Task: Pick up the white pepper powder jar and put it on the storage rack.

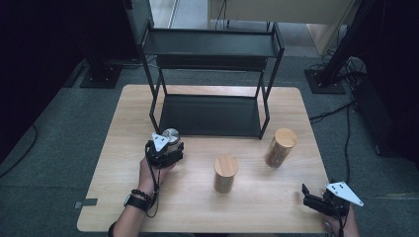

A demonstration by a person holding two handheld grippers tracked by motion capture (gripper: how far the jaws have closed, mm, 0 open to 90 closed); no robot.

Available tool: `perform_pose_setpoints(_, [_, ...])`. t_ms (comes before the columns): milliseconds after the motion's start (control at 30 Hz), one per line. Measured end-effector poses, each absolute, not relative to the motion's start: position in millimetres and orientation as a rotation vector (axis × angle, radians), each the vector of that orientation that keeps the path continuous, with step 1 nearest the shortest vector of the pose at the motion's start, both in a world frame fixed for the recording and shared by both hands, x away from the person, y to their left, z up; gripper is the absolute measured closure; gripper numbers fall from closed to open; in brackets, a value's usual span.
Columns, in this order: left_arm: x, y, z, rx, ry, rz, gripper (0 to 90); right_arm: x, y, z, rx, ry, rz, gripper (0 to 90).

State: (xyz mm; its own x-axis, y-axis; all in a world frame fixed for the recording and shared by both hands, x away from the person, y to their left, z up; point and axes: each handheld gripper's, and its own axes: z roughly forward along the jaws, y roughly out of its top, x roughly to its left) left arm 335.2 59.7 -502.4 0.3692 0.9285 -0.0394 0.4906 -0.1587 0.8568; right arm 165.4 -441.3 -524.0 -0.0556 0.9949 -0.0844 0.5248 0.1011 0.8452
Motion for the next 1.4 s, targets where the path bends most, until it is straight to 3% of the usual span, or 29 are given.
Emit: perform_pose_setpoints(1400, [389,29,-481,1.813,1.232,0.690,30.9,167,-441,-524,1.513,1.691,0.840,0.0])
